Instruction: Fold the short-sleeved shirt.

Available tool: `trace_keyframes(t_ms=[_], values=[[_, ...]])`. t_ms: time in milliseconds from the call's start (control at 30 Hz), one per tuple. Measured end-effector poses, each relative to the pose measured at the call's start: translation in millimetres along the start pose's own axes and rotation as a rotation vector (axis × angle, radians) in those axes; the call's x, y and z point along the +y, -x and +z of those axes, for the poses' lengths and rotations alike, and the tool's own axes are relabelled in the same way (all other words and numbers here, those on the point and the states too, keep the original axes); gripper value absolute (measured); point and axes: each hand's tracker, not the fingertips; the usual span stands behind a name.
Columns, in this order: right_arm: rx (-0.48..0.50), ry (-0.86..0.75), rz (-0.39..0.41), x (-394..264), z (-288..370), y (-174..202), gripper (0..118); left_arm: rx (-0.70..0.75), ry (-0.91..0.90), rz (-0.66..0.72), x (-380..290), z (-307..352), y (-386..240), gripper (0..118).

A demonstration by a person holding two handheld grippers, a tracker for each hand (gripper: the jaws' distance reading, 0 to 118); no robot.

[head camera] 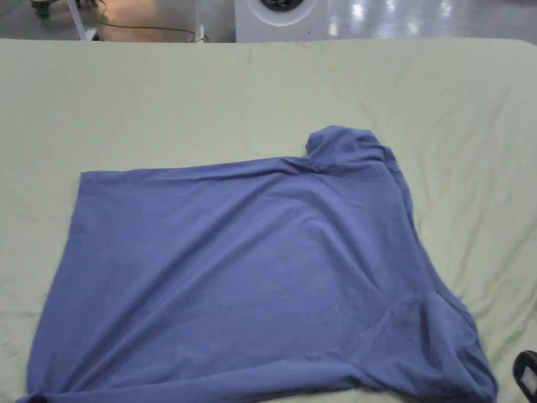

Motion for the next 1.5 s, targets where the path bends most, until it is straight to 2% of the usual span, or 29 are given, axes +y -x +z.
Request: trace_keyframes(t_ms=[33, 67, 100, 133, 233, 333, 367, 467, 567, 667, 733, 767, 900, 1000, 1167, 1367, 1500], values=[[-0.014, 0.012, -0.032, -3.4, -4.1, -5.1, 15, 0.002, 0.018, -0.013, 1.1, -2.5, -1.4, 4], [-0.030, 0.044, -0.059, -8.5, -10.7, -10.5, 38, -0.001, 0.036, -0.017, 3.3, -5.6, -0.5, 4], [-0.036, 0.070, -0.077, -15.1, -16.9, -15.1, 67, -0.004, 0.031, -0.016, 4.1, -6.7, 0.3, 4], [-0.033, 0.099, -0.091, -21.6, -21.7, -17.8, 74, -0.006, 0.034, -0.018, 4.3, -6.8, 0.7, 4], [0.036, 0.165, -0.117, -39.4, -33.5, -24.6, 73, -0.005, 0.030, 0.009, 5.3, -1.9, -3.2, 4], [0.047, 0.202, -0.169, -48.2, -44.6, -25.1, 73, -0.008, 0.022, 0.038, 3.9, -1.7, -3.8, 4], [0.047, 0.212, -0.189, -49.2, -48.6, -26.2, 68, -0.008, 0.020, 0.049, 4.4, -0.2, -4.5, 4], [0.066, 0.228, -0.236, -50.3, -58.6, -29.1, 10, -0.016, 0.013, 0.077, 3.3, 0.6, -5.2, 4], [0.073, 0.236, -0.225, -49.1, -60.7, -25.6, 7, -0.019, 0.006, 0.090, 2.9, 2.3, -5.2, 4], [0.053, 0.206, -0.121, -43.5, -51.8, -19.6, 5, -0.023, -0.002, 0.056, 5.3, 7.5, -7.7, 1], [0.044, 0.197, -0.128, -39.9, -45.2, -19.0, 5, -0.033, -0.045, 0.041, 5.4, 20.1, -8.1, 1], [0.013, 0.161, -0.138, -36.9, -39.0, -20.9, 5, -0.038, -0.080, 0.056, 6.3, 29.3, -5.3, 1], [0.004, 0.122, -0.113, -25.6, -12.2, -21.7, 5, -0.063, -0.174, 0.136, -6.8, 65.8, 11.5, 0], [-0.039, 0.104, -0.065, -21.7, 9.2, -18.3, 5, -0.017, -0.161, 0.047, -11.8, 89.1, 2.9, 0], [-0.028, 0.077, -0.033, -7.2, 22.4, -19.2, 5, -0.054, -0.159, 0.010, -2.8, 104.3, 4.6, 0], [0.067, -0.010, 0.127, 60.3, -45.6, 4.6, 5, -0.072, -0.256, -0.144, 60.2, 64.8, 3.2, 0], [0.076, 0.030, 0.175, 93.2, -119.9, 21.0, 5, -0.076, -0.242, -0.114, 102.2, 12.2, 14.6, 0]])
